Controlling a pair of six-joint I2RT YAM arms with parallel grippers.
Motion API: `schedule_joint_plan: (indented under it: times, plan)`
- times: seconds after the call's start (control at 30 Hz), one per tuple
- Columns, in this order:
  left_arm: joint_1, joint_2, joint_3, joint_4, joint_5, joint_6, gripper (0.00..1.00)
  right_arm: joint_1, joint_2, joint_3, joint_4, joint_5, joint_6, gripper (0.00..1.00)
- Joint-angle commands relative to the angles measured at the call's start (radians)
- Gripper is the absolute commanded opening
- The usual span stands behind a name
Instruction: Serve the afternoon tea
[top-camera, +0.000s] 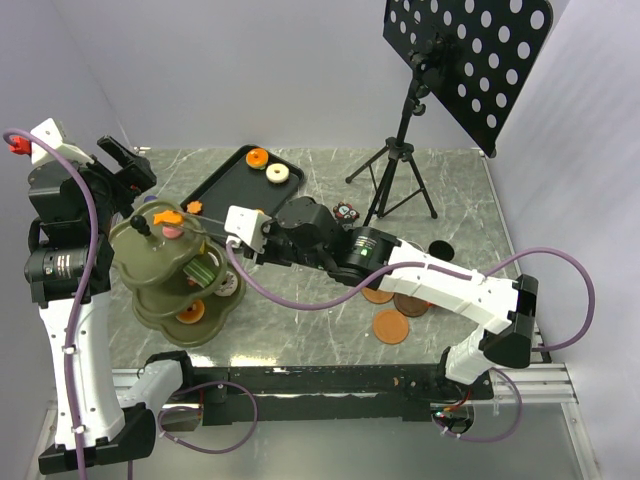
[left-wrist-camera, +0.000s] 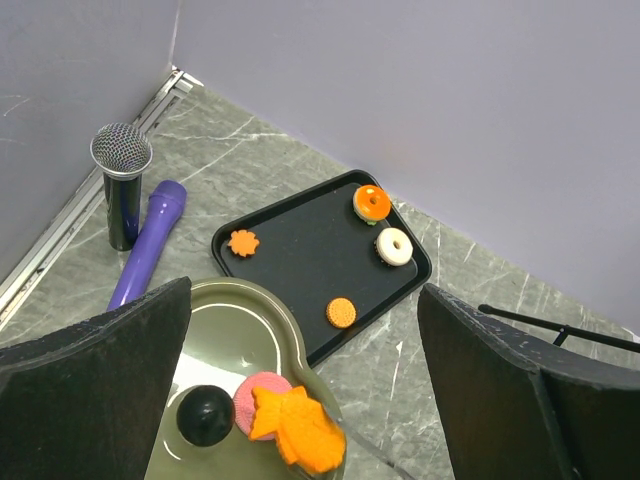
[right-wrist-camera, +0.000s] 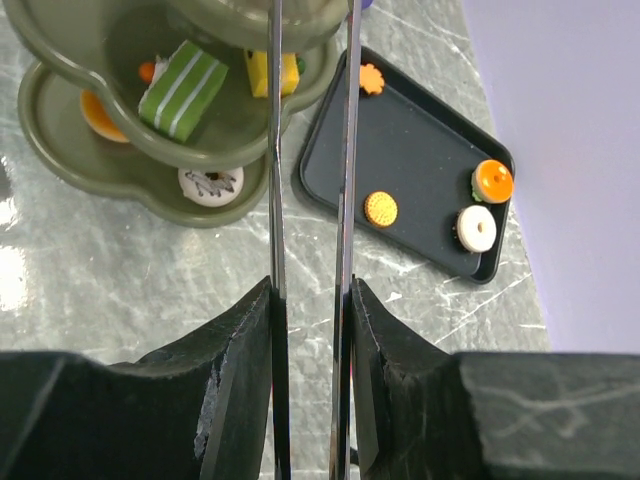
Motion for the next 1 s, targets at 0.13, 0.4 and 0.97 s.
schedule_joint_plan:
  times: [0.13,0.4,0.97]
  plan:
    - [0.005,-0.011,0.020,0.035,0.007,-0.009,1.00,0.013,-0.061,-0.022,0.020,-0.024,-0.012,0.31]
    - [0.005,-0.006,0.023,0.033,0.004,-0.004,1.00,0.014,-0.050,-0.019,0.048,-0.009,-0.003,0.51]
    - [0.005,-0.012,0.018,0.041,-0.027,0.002,1.00,-0.236,0.107,0.128,0.023,0.060,0.313,0.52]
